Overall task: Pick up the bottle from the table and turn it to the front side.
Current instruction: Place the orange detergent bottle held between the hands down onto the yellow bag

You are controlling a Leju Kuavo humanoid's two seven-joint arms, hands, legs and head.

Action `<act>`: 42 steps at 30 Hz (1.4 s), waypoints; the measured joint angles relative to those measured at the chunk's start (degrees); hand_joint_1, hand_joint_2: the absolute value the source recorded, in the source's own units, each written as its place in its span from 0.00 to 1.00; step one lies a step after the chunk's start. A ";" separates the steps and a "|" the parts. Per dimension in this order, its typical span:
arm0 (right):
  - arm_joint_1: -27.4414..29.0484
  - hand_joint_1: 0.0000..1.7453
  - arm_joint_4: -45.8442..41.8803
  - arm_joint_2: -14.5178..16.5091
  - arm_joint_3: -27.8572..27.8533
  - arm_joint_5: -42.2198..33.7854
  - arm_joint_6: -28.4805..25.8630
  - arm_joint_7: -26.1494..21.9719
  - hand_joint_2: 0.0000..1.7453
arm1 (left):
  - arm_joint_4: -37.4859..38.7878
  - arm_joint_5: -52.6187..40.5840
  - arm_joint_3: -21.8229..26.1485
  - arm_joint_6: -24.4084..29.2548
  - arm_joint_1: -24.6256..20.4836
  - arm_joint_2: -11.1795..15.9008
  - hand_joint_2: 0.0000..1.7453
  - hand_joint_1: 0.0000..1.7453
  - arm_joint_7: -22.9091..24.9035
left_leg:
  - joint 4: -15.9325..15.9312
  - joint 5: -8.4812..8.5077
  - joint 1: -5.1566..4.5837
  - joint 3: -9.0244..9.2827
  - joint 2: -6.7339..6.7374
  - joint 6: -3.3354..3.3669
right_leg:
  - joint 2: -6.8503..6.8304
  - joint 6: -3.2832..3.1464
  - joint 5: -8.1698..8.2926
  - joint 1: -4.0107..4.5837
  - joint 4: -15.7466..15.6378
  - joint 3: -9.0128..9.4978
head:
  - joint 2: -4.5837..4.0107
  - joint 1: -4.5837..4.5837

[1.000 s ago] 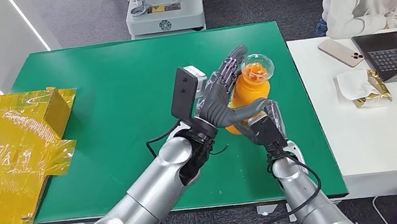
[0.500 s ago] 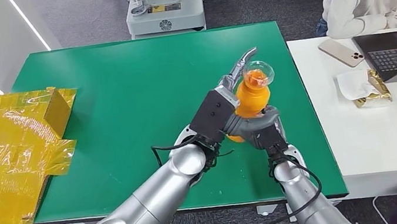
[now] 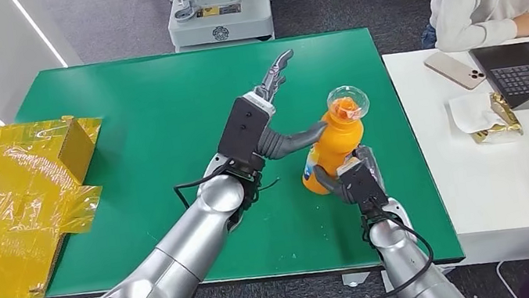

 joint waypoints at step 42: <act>-16.73 1.00 13.07 1.99 4.31 -9.64 9.27 5.64 1.00 | 0.43 -7.07 16.97 -9.26 5.18 2.81 1.00 0.00 1.40 | 0.00 0.02 0.01 -0.03 -0.02 -0.01 | -0.02 -0.01 0.01 0.00 0.04 -0.02 | 0.00 0.00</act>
